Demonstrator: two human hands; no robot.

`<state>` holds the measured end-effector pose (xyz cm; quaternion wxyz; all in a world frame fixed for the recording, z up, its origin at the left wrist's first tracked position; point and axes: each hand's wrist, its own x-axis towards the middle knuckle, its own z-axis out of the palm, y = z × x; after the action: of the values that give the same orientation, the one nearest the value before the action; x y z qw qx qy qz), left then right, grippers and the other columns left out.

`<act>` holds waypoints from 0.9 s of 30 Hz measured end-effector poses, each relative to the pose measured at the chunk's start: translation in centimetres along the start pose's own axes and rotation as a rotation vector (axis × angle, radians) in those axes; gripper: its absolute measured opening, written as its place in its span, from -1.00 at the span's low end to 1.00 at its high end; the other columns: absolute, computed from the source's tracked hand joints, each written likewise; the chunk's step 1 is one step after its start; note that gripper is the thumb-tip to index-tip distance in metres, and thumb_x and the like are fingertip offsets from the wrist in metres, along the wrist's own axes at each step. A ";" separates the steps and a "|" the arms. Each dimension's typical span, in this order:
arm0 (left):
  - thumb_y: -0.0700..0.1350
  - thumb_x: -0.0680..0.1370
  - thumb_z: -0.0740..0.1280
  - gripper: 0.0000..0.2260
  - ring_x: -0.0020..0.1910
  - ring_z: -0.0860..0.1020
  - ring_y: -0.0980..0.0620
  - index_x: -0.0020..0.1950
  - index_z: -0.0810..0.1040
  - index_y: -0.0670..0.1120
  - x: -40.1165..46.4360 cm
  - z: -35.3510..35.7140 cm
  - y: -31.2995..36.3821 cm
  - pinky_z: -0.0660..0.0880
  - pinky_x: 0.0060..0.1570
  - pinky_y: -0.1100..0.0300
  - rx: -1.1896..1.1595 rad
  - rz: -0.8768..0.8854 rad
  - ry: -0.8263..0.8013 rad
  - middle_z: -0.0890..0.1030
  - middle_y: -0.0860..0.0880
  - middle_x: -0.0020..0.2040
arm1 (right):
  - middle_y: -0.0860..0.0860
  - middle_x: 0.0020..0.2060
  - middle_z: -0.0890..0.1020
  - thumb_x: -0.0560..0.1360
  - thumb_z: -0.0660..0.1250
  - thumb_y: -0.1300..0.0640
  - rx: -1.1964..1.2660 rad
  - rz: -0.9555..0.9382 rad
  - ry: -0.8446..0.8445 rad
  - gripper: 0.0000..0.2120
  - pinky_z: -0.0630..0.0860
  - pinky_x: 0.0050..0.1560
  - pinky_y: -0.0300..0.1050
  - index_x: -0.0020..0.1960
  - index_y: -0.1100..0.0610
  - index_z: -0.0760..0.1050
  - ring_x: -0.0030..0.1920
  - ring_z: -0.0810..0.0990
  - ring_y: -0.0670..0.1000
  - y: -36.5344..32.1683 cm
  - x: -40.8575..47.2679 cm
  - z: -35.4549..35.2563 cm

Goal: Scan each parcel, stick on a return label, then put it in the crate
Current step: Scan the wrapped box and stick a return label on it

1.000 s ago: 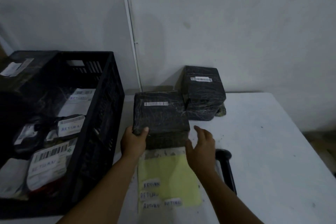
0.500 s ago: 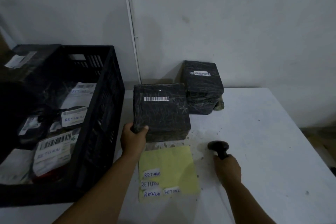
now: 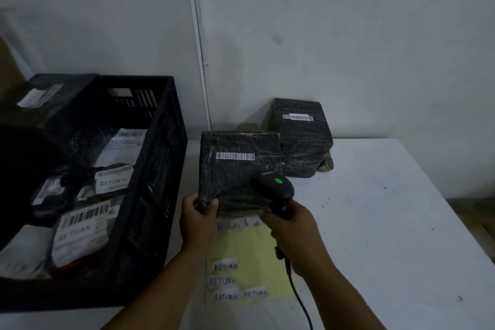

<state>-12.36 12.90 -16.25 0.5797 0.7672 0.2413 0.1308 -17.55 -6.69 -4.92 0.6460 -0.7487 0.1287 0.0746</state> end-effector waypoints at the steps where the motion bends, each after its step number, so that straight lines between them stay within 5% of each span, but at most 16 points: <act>1: -0.06 0.50 0.48 -0.70 -0.12 0.54 0.08 0.11 0.41 0.05 0.1 -0.2 -0.1 0.42 -0.23 0.25 0.011 0.009 -0.007 0.50 0.21 -0.10 | -0.01 -0.47 0.59 0.47 0.49 0.06 0.002 -0.007 -0.014 -0.89 0.49 -0.43 -0.06 -0.03 0.01 0.61 -0.47 0.52 0.05 -0.5 -0.4 0.5; 8: -0.01 0.45 0.52 -0.68 -0.13 0.58 0.14 0.06 0.43 0.05 0.5 -0.9 -0.8 0.48 -0.22 0.20 0.040 0.000 -0.056 0.58 0.14 -0.10 | 0.00 -0.28 0.68 0.49 0.46 -0.06 -0.087 -0.029 -0.033 -0.83 0.68 -0.17 0.00 0.03 -0.06 0.57 -0.29 0.67 -0.01 -1.9 -1.6 2.5; 18: -0.04 0.46 0.52 -0.66 -0.12 0.58 0.13 0.10 0.42 0.00 -0.2 -1.3 -1.2 0.50 -0.15 0.15 0.044 0.040 -0.075 0.58 0.10 -0.08 | 0.07 -0.25 0.68 0.49 0.46 -0.03 -0.033 -0.004 -0.040 -0.84 0.68 -0.18 0.08 0.02 -0.02 0.58 -0.31 0.66 -0.01 -2.4 -2.9 2.3; 23: -0.07 0.47 0.50 -0.67 -0.14 0.57 0.18 0.10 0.42 -0.01 -0.5 -1.4 -1.1 0.44 -0.25 0.25 0.041 0.063 -0.091 0.57 0.11 -0.08 | 0.06 -0.22 0.67 0.49 0.46 -0.03 -0.012 0.006 -0.049 -0.83 0.62 -0.28 -0.20 0.02 -0.01 0.57 -0.23 0.68 0.04 -2.8 -3.5 1.9; 27: -0.07 0.48 0.50 -0.68 -0.13 0.56 0.19 0.10 0.42 -0.03 -0.6 -1.5 -1.1 0.42 -0.25 0.26 0.053 0.067 -0.090 0.57 0.10 -0.08 | 0.13 -0.20 0.66 0.49 0.46 -0.02 0.004 0.016 -0.052 -0.84 0.59 -0.28 -0.25 0.02 0.01 0.58 -0.23 0.68 0.04 -3.4 -4.1 1.6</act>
<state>-13.85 14.06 -16.75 0.5647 0.7951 0.1925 0.1091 -20.37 -4.24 -0.81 0.6499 -0.7442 0.1181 0.0992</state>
